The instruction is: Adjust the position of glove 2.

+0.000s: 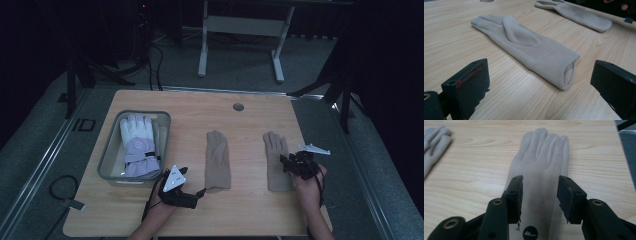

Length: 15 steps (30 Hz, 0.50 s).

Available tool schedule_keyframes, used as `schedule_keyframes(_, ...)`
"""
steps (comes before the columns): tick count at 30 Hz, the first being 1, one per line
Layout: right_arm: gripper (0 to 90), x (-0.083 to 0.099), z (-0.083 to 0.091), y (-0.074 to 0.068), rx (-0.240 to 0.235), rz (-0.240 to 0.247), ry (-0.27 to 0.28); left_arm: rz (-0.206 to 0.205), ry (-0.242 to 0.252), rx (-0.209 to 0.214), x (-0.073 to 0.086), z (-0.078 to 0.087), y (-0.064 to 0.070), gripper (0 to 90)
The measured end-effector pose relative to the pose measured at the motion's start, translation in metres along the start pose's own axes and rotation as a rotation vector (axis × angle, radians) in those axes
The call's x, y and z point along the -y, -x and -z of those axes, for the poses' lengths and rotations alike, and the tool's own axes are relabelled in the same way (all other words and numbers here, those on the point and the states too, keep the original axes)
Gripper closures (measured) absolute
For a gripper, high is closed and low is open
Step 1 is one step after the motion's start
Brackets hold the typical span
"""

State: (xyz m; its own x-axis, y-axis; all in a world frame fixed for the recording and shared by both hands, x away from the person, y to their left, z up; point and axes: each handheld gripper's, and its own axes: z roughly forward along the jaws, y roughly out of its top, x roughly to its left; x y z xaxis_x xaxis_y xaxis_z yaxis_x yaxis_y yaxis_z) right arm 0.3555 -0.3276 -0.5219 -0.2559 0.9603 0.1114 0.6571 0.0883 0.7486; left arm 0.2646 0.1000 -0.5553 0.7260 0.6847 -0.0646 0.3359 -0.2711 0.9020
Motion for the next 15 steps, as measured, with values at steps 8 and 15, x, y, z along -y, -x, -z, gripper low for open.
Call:
schedule_keyframes(8, 55.3, -0.007, 0.002, 0.019, -0.059, 0.096, -0.014, 0.002, -0.002, 0.004, 0.000, -0.001, 0.000, 2.4)
schedule_keyframes(15, 56.1, -0.010, -0.004, 0.020, -0.126, 0.227, 0.002, 0.005, -0.003, 0.004, 0.000, 0.000, -0.001, 2.4)
